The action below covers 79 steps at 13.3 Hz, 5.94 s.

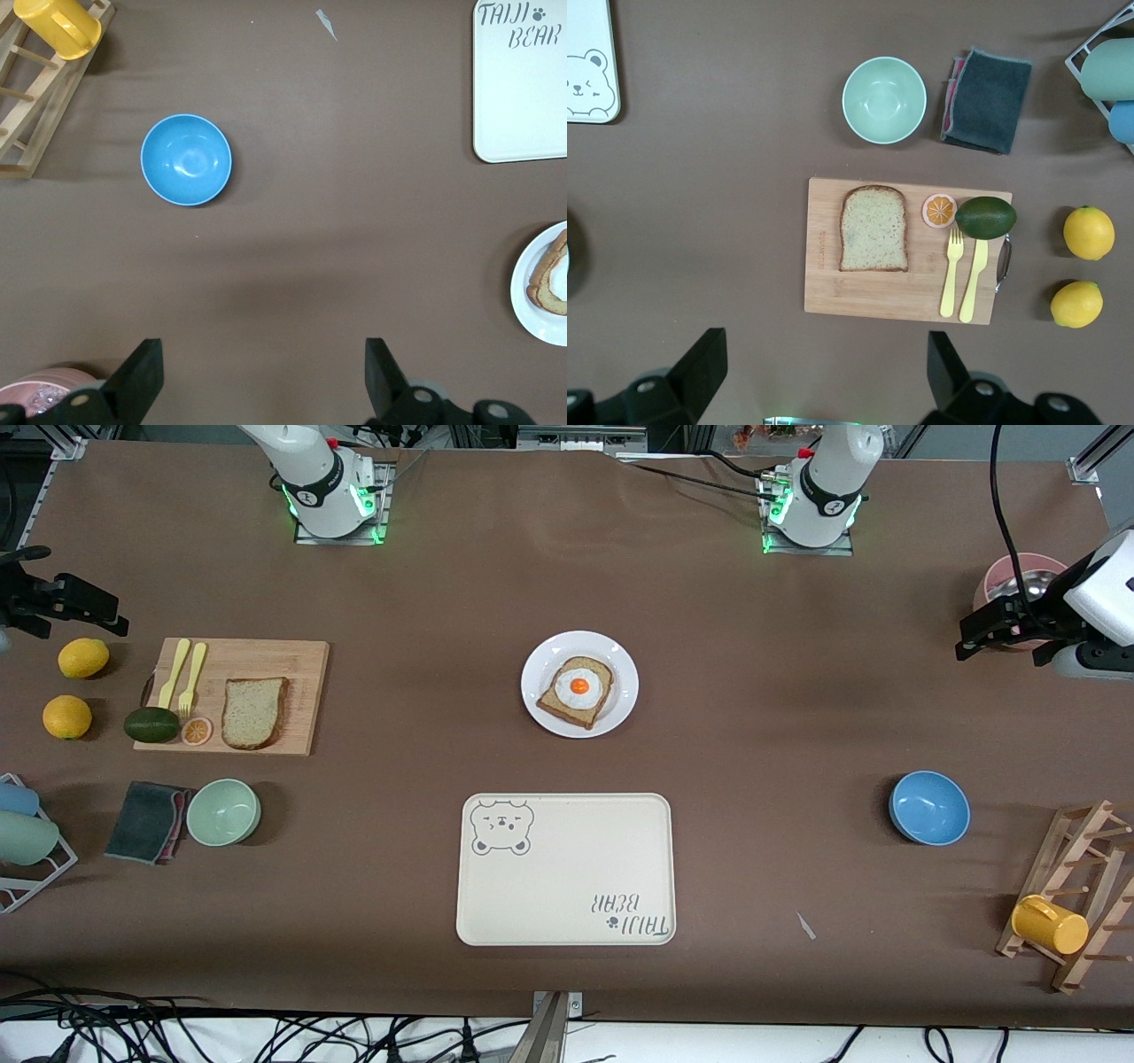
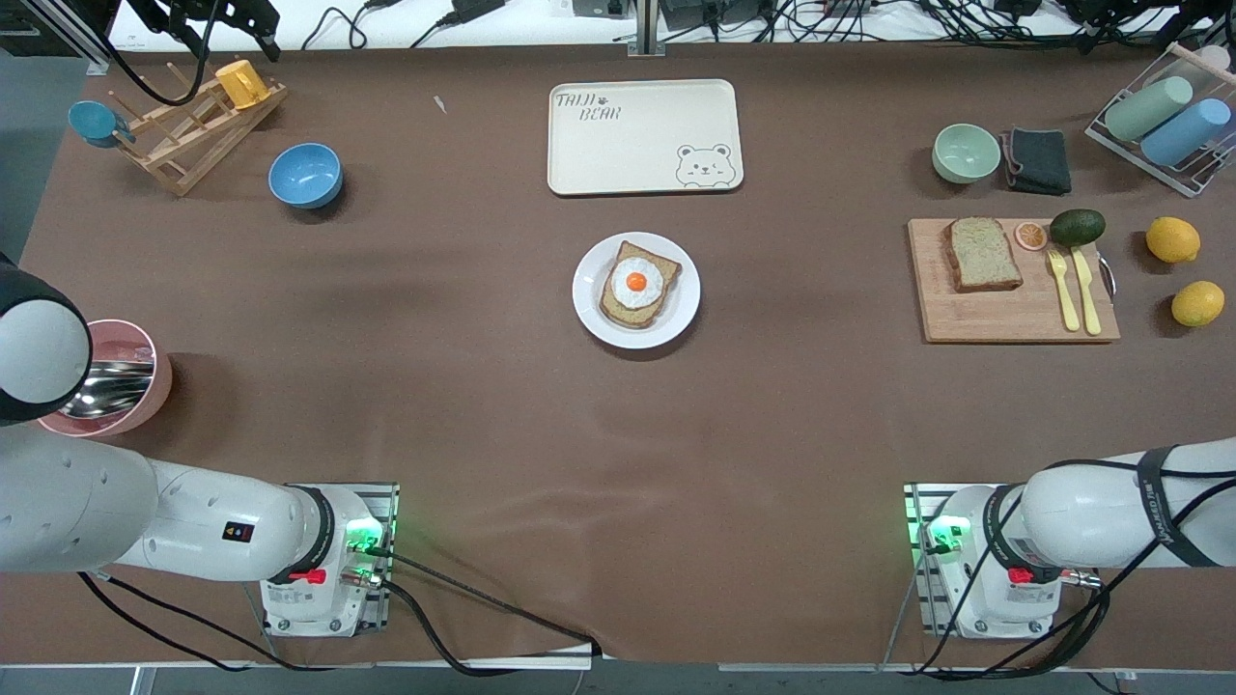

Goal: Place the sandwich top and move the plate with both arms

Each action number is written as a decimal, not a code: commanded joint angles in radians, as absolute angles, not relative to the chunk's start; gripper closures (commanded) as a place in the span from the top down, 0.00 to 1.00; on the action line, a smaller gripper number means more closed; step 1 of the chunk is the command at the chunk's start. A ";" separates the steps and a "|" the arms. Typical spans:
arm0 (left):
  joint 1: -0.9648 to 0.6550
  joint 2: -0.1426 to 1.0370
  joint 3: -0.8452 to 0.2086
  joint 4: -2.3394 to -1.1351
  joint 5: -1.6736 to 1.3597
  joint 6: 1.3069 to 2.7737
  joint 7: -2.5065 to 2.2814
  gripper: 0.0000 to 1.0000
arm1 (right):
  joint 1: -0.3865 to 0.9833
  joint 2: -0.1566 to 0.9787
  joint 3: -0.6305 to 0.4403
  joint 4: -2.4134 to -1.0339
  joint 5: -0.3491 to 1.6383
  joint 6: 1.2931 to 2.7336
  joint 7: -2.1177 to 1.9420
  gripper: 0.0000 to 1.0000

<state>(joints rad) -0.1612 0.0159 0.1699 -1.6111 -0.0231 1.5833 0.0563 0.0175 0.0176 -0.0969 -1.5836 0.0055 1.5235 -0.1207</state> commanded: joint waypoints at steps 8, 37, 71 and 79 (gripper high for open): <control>-0.135 0.017 0.175 -1.609 -0.038 1.563 0.078 1.00 | 0.020 0.009 -0.098 -1.589 0.005 1.526 -0.121 1.00; -0.092 0.023 0.176 -1.608 -0.035 1.583 0.069 1.00 | 0.126 0.262 -0.080 -1.657 -0.055 1.686 0.254 0.99; -0.077 0.037 0.118 -1.580 -0.025 1.582 0.077 1.00 | 0.146 0.471 -0.078 -1.976 -0.351 2.127 0.646 0.00; -0.078 0.023 0.115 -1.578 0.029 1.586 0.117 1.00 | 0.308 0.480 0.052 -1.692 -0.246 1.679 0.733 0.00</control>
